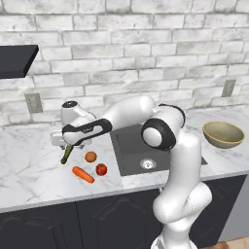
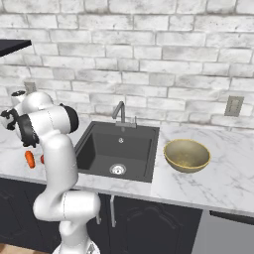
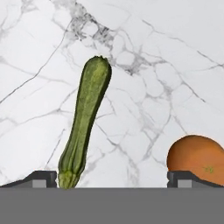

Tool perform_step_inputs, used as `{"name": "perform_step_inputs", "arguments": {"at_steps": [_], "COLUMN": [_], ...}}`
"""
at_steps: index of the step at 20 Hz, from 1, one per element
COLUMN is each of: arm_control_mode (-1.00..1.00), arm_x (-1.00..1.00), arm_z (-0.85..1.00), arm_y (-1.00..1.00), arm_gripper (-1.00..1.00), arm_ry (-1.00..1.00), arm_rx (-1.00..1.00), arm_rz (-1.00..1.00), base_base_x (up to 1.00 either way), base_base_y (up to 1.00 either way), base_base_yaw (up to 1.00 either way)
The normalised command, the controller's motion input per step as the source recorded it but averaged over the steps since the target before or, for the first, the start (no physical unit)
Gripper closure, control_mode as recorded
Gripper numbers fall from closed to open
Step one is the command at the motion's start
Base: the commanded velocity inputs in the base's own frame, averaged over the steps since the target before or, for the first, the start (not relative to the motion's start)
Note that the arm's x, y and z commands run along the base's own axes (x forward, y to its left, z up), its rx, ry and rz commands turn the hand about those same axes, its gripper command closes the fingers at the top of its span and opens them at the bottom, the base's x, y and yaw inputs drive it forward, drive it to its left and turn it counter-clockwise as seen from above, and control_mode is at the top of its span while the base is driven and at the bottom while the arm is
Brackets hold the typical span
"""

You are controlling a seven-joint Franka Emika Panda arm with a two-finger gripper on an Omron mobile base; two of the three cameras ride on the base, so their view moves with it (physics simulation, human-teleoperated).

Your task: There is a mixed pile of frozen fruits and vegetables on the counter. Locate all the frozen vegetables and place the items in a bowl on the counter. Take all the frozen fruits and defrost them in a running sink.

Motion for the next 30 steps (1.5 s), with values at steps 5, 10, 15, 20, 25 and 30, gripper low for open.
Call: {"name": "perform_step_inputs", "arguments": {"at_steps": [5,10,15,20,25,30], "arm_control_mode": [-1.0,-1.0,-1.0,-1.0,-1.0,-1.0], "arm_x": [0.06,0.04,0.06,0.07,0.1,0.11], "arm_z": [-0.14,-0.12,-0.13,-0.12,-0.08,-0.11], "arm_y": [0.15,0.04,0.06,0.05,0.09,0.09], "arm_gripper": [-1.0,-1.0,-1.0,-1.0,-1.0,-1.0], "arm_ry": [0.0,0.0,0.0,0.0,0.0,0.0], "arm_rx": [0.0,0.0,0.0,0.0,0.0,0.0], "arm_rz": [0.0,0.0,0.0,0.0,0.0,0.0], "base_base_x": [0.0,0.0,0.0,0.0,0.0,0.0], "base_base_y": [0.0,0.0,0.0,0.0,0.0,0.0], "base_base_yaw": [0.0,0.0,0.0,0.0,0.0,0.0]}}
